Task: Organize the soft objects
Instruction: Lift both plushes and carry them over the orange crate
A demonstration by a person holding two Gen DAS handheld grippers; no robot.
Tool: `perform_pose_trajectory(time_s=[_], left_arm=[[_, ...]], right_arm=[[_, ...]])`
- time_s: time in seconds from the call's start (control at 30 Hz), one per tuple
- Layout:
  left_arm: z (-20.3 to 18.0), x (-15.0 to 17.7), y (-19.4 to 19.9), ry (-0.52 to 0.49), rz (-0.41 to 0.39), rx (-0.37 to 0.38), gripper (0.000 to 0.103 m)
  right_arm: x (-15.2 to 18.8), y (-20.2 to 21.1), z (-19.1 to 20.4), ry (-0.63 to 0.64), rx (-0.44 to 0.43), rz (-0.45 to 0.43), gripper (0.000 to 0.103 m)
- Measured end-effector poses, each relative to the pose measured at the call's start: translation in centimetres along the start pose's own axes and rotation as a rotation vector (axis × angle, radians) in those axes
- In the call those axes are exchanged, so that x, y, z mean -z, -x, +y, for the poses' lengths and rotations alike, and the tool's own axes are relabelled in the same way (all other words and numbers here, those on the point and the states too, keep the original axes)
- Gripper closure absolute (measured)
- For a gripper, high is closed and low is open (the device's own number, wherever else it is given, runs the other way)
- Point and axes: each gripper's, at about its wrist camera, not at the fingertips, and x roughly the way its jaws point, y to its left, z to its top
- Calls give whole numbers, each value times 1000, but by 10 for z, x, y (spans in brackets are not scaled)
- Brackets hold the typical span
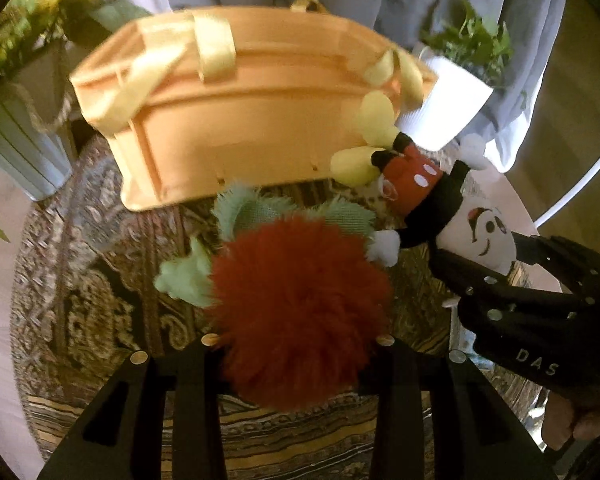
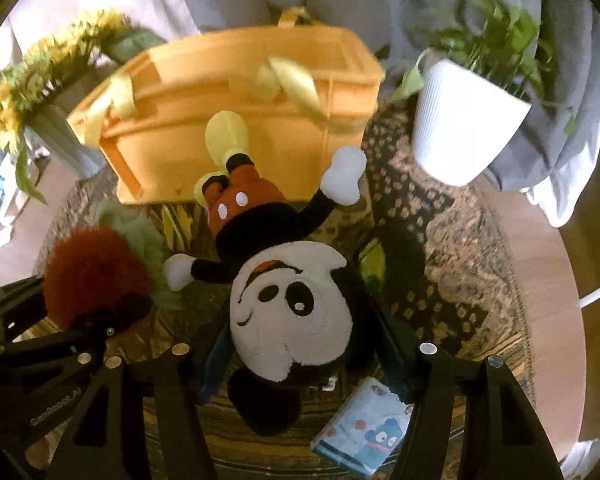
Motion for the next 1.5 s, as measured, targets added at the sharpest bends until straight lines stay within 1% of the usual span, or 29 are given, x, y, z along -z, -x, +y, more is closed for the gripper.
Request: perform_pose_trajectory(time_s=[0.07, 0.3, 0.4, 0.6, 0.77, 0.93, 1.2, 1.37, 1.47, 1.5], left_arm=[[2, -3, 8, 2, -21, -2, 67], [5, -19, 45, 4, -143, -30, 67], [9, -27, 58, 1, -182, -40, 67], [11, -41, 76, -4, -248, -62, 67], [17, -55, 83, -13, -285, -78, 67], [22, -74, 87, -11, -308, -74, 67], [32, -103, 89, -14, -339, -87, 67], [35, -121, 85, -35, -346, -105, 67], [36, -132, 80, -51, -343, -128, 67], [37, -141, 77, -54, -334, -132, 67]], right_arm=[[-5, 9, 1, 1, 1, -29, 39], [-26, 41, 9, 18, -11, -129, 39], [-35, 51, 12, 25, -17, -164, 39], [-50, 63, 21, 51, -30, -223, 39], [-67, 64, 28, 74, -30, -250, 39], [-94, 64, 33, 97, -36, -269, 39], [-129, 70, 41, 132, -18, -323, 39], [-149, 63, 42, 155, -26, -310, 39], [-161, 52, 42, 180, -28, -285, 39], [-167, 47, 42, 190, -28, -267, 39]])
